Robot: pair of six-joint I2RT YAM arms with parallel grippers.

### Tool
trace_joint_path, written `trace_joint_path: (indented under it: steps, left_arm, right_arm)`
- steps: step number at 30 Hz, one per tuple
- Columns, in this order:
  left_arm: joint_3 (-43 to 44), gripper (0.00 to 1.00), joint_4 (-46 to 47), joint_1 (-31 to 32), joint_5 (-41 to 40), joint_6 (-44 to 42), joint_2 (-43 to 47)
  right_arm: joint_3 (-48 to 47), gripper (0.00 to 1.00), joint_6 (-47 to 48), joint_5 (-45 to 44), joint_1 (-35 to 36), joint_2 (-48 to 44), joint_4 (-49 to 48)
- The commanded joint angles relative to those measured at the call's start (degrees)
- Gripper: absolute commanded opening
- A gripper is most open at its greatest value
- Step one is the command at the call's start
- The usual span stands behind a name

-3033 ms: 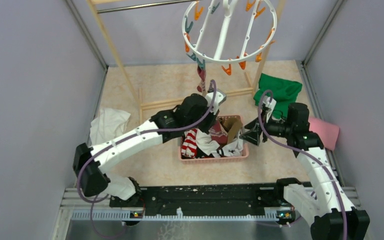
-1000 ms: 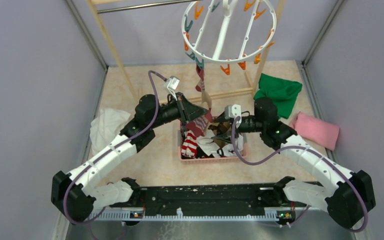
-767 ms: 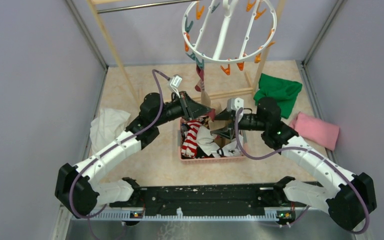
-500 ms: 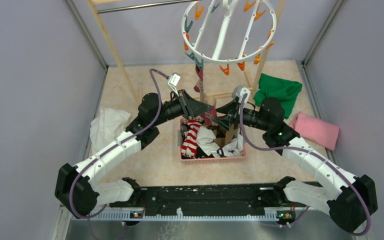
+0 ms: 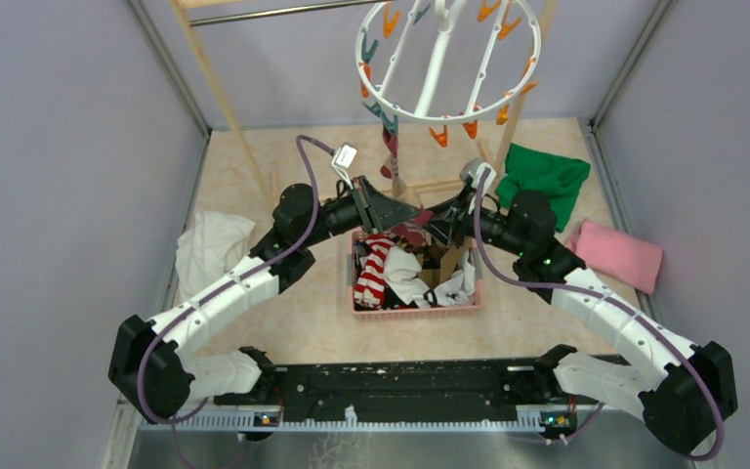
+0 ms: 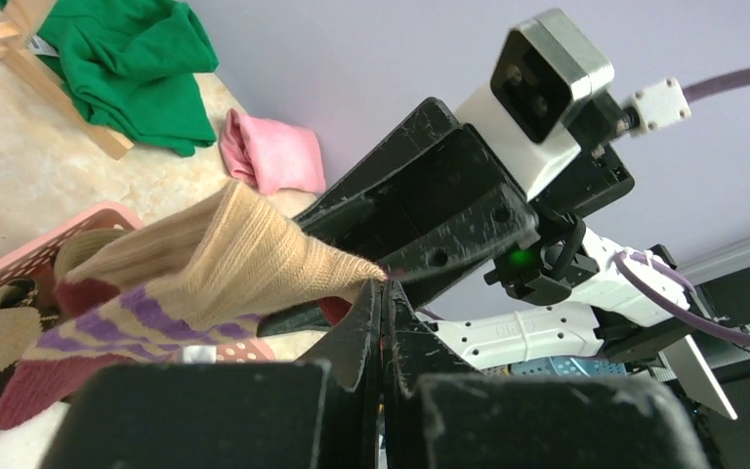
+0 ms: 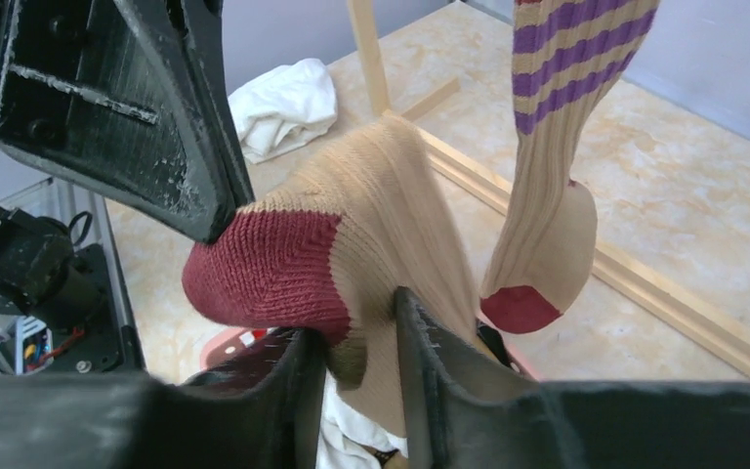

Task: Clip the socks to the hanger
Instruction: Pick up the sock from the bin.

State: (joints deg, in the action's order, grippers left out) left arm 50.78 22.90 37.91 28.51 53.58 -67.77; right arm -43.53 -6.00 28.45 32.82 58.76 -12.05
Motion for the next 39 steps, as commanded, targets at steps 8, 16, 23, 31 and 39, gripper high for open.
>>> trace_joint_path:
  steps: [8,16,23,31,39]
  left_arm:
    - [-1.13,0.11,6.3,0.87,0.04,2.78,-0.07]
    - [-7.45,0.69,3.45,0.77,-5.35,-9.39,13.05]
    - [-21.55,0.92,7.83,0.76,-4.41,-12.84,24.19]
    - [-24.03,0.9,15.92,0.76,-0.77,-11.07,15.83]
    - [-18.19,0.79,19.06,0.76,3.7,-10.61,3.64]
  right_arm:
    - [2.29,0.0,-10.74,5.65,-5.88,-1.96,-8.72]
    - [3.56,0.0,-21.28,14.15,-11.74,-5.39,-9.56]
    - [5.01,0.0,-26.42,16.75,-14.47,-7.24,-12.82]
    - [6.54,0.0,-28.35,17.51,-14.51,-7.79,-15.07]
    - [6.96,0.0,-28.88,17.75,-14.54,-7.45,-16.16]
